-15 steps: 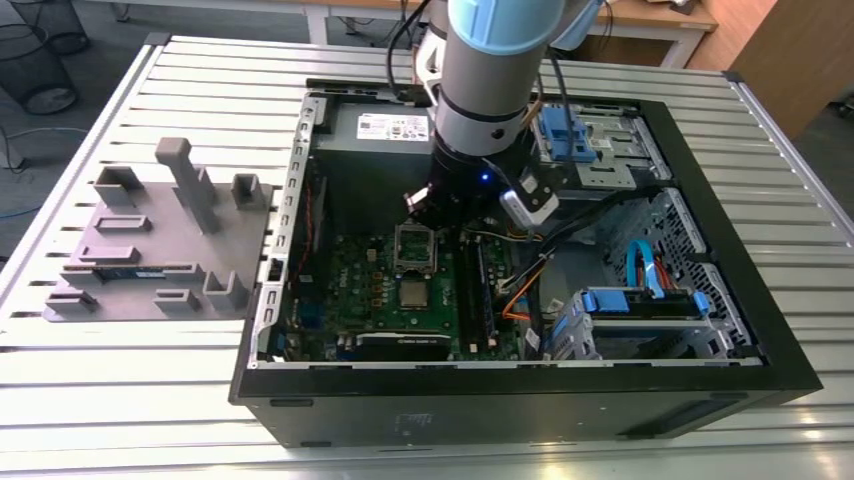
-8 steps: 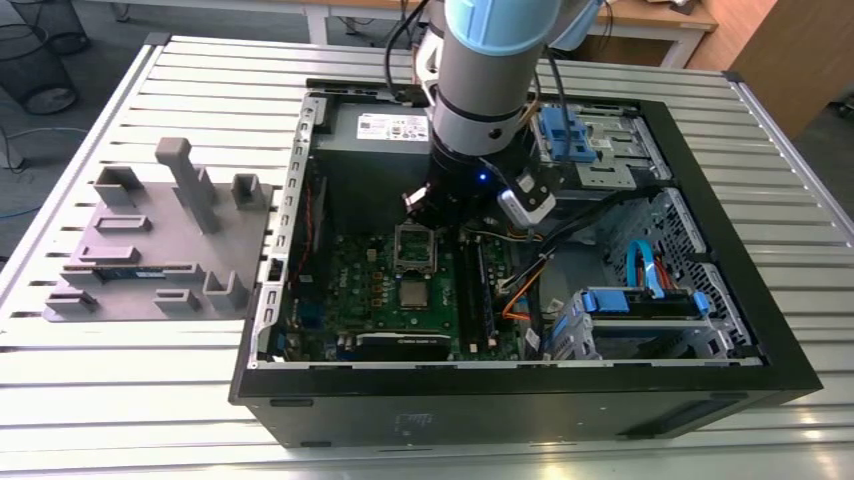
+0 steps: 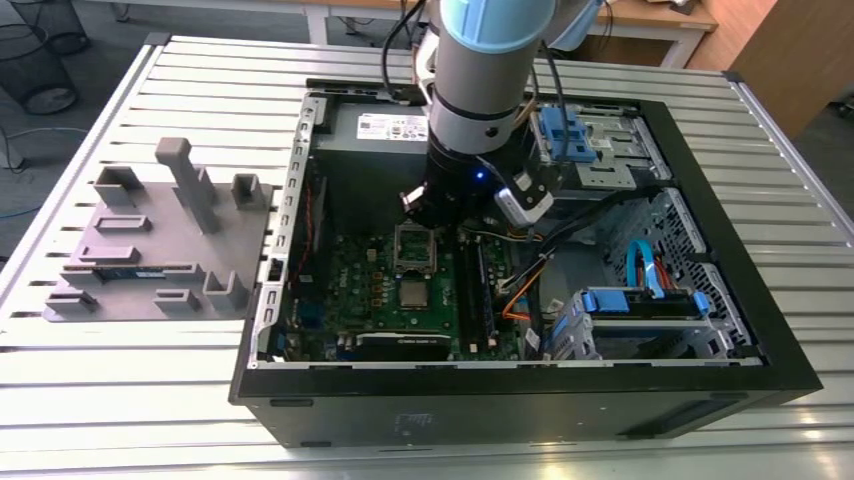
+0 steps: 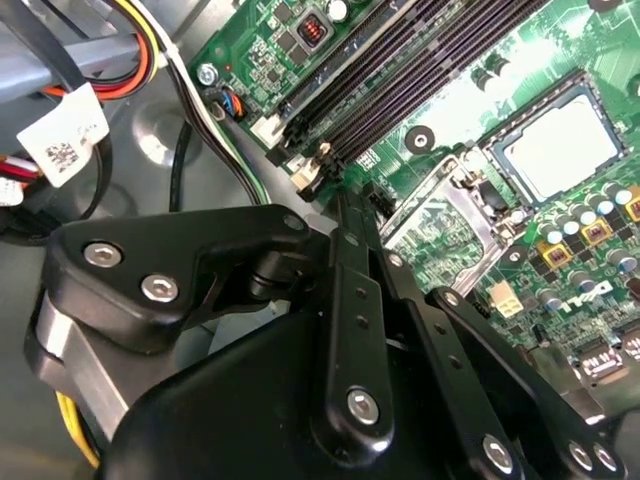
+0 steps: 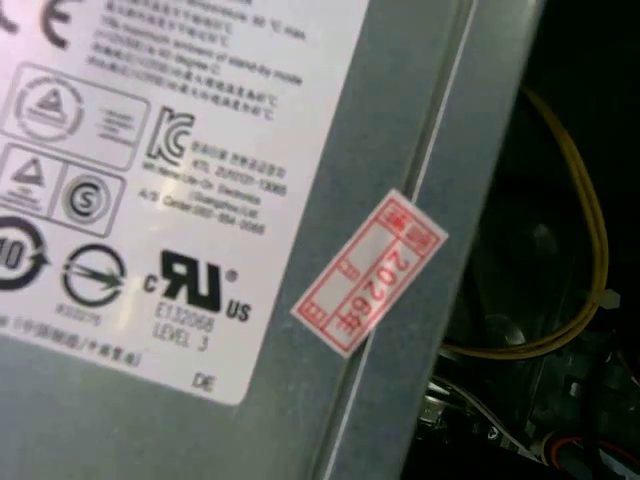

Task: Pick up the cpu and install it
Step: 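Close the cpu cover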

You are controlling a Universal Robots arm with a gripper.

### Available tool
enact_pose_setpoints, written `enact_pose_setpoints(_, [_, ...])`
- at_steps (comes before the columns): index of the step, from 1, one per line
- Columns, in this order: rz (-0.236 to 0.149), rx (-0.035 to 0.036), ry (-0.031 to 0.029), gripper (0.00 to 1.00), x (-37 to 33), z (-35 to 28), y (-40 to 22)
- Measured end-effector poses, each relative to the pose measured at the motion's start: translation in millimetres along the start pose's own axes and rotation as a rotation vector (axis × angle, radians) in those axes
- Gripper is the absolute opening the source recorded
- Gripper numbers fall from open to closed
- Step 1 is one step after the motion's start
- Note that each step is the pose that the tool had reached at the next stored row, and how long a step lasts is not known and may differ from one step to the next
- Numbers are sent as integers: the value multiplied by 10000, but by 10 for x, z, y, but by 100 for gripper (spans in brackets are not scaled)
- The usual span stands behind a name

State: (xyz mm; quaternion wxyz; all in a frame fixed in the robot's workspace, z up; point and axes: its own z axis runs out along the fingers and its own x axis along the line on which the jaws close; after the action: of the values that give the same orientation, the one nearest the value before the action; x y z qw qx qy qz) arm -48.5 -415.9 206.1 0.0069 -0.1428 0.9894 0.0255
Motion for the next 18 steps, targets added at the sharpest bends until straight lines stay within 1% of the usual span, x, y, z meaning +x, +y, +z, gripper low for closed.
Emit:
enact_pose_setpoints(4, [0,11,-38,11,1,-49,3])
enact_pose_setpoints(6, [0,5,-46,11,1,-49,3])
enact_pose_setpoints(10, [-38,2,-44,11,1,-49,2])
enact_pose_setpoints(11, [-127,6,-38,11,1,-50,2])
enact_pose_setpoints(15, [-701,23,-1,11,1,-50,2])
enact_pose_setpoints(16, [-773,22,1,11,1,-50,2])
enact_pose_setpoints(18, [-781,21,2,11,1,-50,3])
